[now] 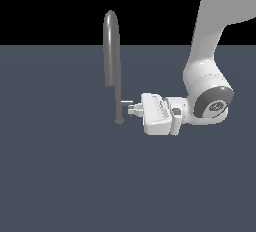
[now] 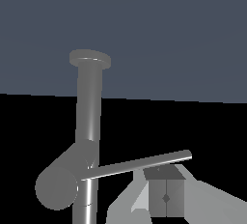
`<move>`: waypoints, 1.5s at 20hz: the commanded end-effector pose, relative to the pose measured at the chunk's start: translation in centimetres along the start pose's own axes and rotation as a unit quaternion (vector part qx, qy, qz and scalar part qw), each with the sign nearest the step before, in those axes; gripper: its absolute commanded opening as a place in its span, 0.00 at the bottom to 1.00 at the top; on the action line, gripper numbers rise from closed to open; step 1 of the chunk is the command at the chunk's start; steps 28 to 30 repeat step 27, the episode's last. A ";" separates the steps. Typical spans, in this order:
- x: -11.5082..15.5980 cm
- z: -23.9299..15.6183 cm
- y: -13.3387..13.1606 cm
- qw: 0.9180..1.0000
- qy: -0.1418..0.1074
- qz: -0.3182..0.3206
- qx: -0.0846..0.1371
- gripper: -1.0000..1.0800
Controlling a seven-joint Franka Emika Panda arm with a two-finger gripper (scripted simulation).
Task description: Turn on the faucet by rotating a designated handle.
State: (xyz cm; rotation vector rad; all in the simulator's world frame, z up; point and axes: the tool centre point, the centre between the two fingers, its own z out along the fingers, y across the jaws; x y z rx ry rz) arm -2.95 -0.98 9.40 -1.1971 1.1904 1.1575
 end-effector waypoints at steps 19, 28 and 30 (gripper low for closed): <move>4.4 0.0 -2.6 1.000 0.001 0.007 0.001 0.00; 6.7 -0.1 -3.4 1.000 0.004 0.019 0.003 0.00; 6.7 -0.1 -3.4 1.000 0.004 0.019 0.003 0.00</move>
